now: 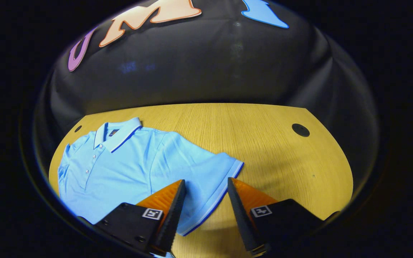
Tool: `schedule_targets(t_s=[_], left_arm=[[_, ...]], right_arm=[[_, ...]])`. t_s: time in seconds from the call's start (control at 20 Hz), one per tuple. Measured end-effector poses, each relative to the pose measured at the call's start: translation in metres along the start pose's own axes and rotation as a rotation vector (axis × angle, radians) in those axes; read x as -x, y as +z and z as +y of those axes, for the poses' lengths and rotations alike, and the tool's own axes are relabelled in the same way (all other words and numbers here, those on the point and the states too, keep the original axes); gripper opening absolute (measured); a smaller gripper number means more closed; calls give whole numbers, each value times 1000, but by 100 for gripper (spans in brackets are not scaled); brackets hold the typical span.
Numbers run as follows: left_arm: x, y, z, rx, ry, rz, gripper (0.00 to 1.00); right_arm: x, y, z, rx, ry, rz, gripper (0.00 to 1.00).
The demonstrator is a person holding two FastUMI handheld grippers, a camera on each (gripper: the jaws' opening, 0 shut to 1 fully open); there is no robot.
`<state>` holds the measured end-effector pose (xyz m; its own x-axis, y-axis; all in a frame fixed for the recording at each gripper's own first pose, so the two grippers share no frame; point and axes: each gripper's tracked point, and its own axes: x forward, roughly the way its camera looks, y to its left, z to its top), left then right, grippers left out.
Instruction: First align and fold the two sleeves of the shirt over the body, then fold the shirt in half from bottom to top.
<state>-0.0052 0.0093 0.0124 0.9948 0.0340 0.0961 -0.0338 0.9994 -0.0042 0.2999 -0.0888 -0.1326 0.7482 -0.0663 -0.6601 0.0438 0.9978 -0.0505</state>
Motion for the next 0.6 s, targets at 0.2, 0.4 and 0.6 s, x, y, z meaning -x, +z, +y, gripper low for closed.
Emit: schedule_targets(t_s=[0.2, 0.4, 0.6], left_arm=[[0, -1, 1, -3, -1, -1, 96], [0, -1, 1, -4, -4, -5, 96], [0, 0, 0, -7, -4, -4, 96]], right_arm=[[1, -2, 14, -18, 36, 11, 34], [2, -1, 15, -32, 15, 3, 9], [5, -3, 21, -90, 19, 22, 3]])
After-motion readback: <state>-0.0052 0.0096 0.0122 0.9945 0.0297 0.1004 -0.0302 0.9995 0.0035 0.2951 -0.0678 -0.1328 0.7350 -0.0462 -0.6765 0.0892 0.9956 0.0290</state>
